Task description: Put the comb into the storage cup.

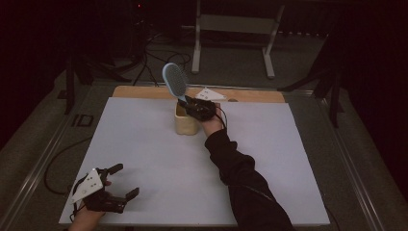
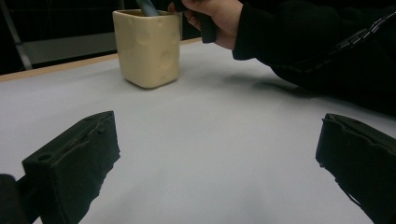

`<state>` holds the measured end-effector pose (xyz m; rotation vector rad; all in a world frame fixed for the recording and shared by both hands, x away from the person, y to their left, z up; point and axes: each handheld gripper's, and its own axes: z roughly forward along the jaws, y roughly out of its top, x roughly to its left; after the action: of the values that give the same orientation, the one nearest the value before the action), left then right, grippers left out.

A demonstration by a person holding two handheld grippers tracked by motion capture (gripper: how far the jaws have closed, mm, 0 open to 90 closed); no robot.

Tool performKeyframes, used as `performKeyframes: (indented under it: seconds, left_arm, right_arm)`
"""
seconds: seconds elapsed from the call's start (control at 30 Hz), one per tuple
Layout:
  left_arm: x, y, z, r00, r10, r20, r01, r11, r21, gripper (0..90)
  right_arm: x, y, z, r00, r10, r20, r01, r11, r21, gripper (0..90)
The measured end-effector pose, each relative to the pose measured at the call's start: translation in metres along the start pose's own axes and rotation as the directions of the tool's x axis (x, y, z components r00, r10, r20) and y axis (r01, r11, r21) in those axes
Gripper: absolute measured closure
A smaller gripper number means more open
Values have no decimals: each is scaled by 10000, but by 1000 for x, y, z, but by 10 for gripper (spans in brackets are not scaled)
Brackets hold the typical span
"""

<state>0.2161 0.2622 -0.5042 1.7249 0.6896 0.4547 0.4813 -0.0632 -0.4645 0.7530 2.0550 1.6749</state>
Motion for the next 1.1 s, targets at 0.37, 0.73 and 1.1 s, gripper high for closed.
performKeyframes:
  seconds: [0.37,0.73,1.1]
  left_arm:
    - [0,0,0,10000,18,-4,-18,10000,-10,0]
    - [0,0,0,10000,39,-30,-39,10000,-1,0]
    - [0,0,0,10000,41,-19,-41,10000,-11,0]
  right_arm:
    - [7,1,-1,9993,-355,-80,359,9981,497,318]
    - [1,2,-9,9978,-68,-656,127,9958,904,88]
    - [-1,4,-11,9967,15,-816,76,9938,1106,88]
